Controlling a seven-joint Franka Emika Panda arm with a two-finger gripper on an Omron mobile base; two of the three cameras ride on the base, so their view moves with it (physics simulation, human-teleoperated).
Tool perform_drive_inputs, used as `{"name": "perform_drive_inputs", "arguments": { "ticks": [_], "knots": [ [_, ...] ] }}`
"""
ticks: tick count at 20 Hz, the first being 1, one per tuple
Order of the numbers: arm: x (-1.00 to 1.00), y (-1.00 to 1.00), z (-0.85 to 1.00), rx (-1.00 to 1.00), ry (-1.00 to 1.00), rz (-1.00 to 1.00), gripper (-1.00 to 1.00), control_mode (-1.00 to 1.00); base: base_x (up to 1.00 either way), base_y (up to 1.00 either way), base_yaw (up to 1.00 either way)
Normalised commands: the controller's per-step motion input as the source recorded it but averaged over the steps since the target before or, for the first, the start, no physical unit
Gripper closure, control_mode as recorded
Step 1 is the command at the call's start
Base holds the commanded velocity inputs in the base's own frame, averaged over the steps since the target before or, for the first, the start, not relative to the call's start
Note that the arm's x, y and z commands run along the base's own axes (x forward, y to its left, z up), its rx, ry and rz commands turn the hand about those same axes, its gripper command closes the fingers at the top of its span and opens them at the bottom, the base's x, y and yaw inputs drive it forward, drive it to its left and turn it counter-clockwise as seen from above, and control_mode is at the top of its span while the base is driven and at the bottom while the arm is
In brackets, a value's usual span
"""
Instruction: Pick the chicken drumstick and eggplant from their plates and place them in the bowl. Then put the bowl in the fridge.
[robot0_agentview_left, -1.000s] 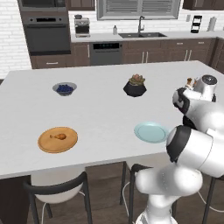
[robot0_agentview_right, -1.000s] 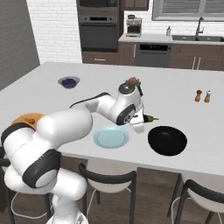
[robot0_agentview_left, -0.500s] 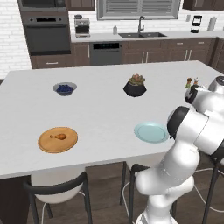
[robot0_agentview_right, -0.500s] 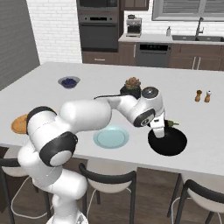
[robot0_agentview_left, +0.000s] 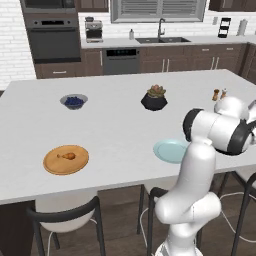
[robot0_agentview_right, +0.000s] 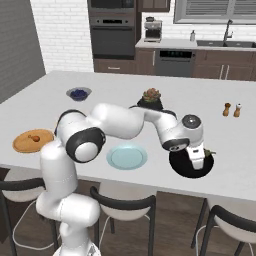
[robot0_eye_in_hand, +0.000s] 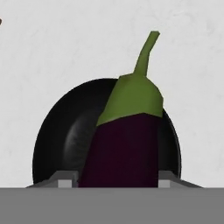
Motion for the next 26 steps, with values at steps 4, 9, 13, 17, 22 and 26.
{"name": "perform_drive_inputs", "arguments": {
  "ticks": [4,9,13,17,22,26],
  "knots": [
    [0.58,-0.14,-0.51,0.00,0.02,0.01,1.00,-1.00,0.00,0.00,0.00],
    [0.70,-0.17,-0.30,0.00,0.01,0.00,1.00,-1.00,0.00,0.00,0.00],
    [0.92,-0.03,-0.04,0.00,0.04,0.00,-1.00,-1.00,0.00,0.00,0.00],
    [0.31,0.00,0.03,0.00,0.11,-0.02,-1.00,-1.00,0.00,0.00,0.00],
    [-0.06,0.00,0.23,0.05,0.06,0.00,-1.00,-1.00,0.00,0.00,0.00],
    [-0.27,0.01,0.55,0.05,0.00,0.00,-1.00,-1.00,0.00,0.00,0.00]
  ]
}}
